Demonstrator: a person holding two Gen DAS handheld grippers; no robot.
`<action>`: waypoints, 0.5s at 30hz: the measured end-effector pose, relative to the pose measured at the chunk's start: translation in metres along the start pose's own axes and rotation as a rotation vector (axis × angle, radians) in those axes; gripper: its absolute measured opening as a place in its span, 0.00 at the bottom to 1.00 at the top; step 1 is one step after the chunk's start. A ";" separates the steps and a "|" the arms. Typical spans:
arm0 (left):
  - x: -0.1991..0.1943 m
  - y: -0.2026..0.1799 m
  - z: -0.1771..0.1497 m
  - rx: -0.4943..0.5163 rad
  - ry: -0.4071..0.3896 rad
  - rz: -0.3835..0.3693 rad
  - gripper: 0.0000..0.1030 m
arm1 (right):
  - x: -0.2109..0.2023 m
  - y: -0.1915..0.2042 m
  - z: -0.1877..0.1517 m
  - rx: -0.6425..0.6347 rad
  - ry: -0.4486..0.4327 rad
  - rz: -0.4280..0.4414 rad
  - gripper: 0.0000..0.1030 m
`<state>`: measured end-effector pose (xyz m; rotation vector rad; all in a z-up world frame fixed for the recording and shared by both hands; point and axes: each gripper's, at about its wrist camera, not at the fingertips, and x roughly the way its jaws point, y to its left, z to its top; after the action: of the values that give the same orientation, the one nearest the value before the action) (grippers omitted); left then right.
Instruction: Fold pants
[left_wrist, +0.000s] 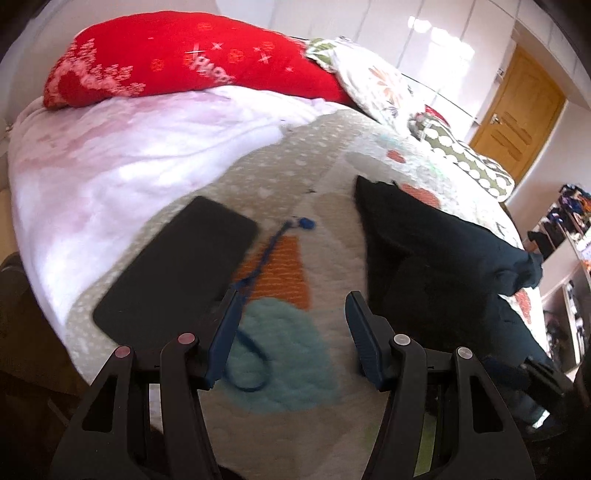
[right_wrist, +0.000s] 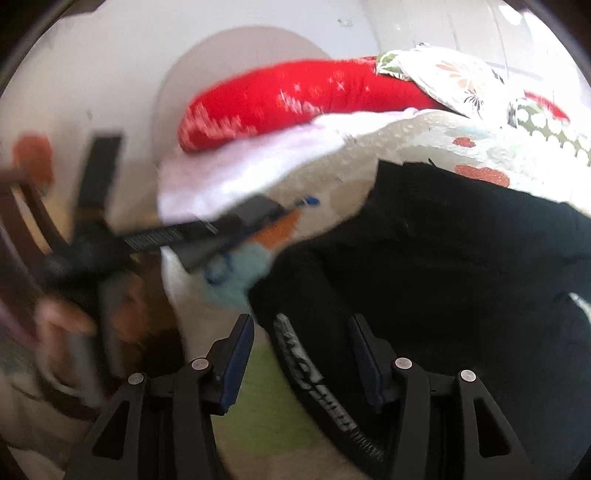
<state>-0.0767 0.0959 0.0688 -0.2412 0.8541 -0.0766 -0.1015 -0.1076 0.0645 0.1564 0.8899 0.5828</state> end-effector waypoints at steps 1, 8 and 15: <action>0.002 -0.005 -0.001 0.010 0.001 -0.006 0.57 | -0.004 -0.001 0.002 0.004 -0.031 0.010 0.50; 0.042 -0.038 -0.026 0.128 0.108 0.046 0.57 | 0.050 -0.015 -0.016 0.037 0.109 -0.155 0.49; 0.032 -0.033 0.024 0.097 0.059 0.020 0.61 | -0.010 -0.049 0.009 0.073 -0.020 -0.209 0.49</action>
<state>-0.0368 0.0630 0.0681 -0.1404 0.9093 -0.1067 -0.0789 -0.1529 0.0590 0.1329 0.8955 0.3546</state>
